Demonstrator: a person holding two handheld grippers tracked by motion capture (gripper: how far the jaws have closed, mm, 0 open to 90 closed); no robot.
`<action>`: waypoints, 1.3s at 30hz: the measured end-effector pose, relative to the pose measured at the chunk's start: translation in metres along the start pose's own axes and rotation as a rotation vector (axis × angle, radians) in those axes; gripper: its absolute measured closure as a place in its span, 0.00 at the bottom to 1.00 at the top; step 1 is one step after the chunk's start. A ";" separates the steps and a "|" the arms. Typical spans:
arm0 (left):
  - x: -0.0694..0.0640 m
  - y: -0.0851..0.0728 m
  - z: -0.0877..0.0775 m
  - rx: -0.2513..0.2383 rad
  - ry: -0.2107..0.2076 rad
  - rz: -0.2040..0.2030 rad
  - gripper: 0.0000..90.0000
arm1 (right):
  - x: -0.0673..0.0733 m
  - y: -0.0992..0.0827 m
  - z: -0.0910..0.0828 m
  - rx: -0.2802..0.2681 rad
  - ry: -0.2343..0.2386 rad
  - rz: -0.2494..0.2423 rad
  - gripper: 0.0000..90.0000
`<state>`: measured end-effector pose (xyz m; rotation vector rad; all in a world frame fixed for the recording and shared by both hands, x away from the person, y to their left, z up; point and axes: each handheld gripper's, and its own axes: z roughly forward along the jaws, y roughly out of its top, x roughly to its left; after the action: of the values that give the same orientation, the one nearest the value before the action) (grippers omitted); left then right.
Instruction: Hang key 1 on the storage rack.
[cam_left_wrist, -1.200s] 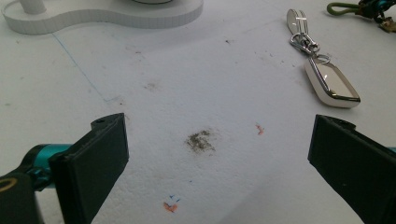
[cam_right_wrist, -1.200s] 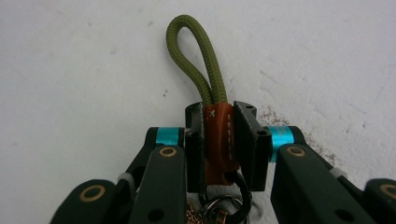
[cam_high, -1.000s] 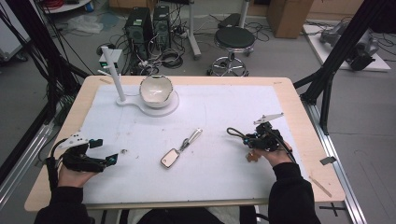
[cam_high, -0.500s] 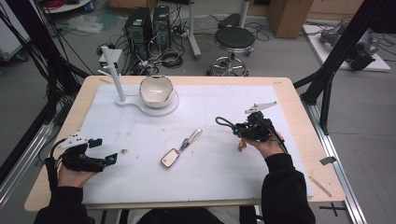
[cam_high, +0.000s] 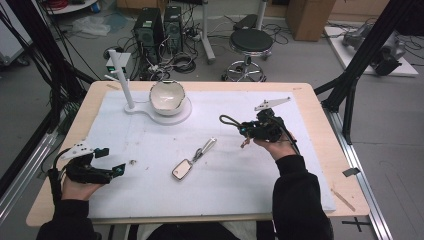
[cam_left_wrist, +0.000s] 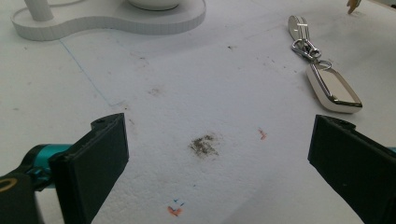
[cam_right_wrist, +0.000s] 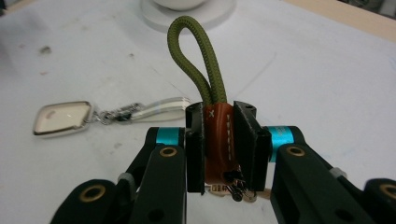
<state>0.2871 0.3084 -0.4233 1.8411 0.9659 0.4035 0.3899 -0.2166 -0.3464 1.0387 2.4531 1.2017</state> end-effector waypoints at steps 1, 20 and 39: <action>0.000 0.000 0.000 -0.002 0.000 0.000 0.06 | 0.000 0.002 0.001 -0.009 0.003 -0.001 0.83; 0.001 0.000 -0.002 -0.023 0.004 -0.004 0.06 | 0.025 0.046 0.027 -0.020 0.043 -0.070 0.83; 0.004 0.001 -0.001 -0.053 -0.010 -0.010 0.06 | 0.077 0.099 0.082 -0.031 0.113 -0.142 0.84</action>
<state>0.2890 0.3121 -0.4227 1.7889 0.9487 0.4101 0.4225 -0.0736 -0.3159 0.7938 2.5355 1.2804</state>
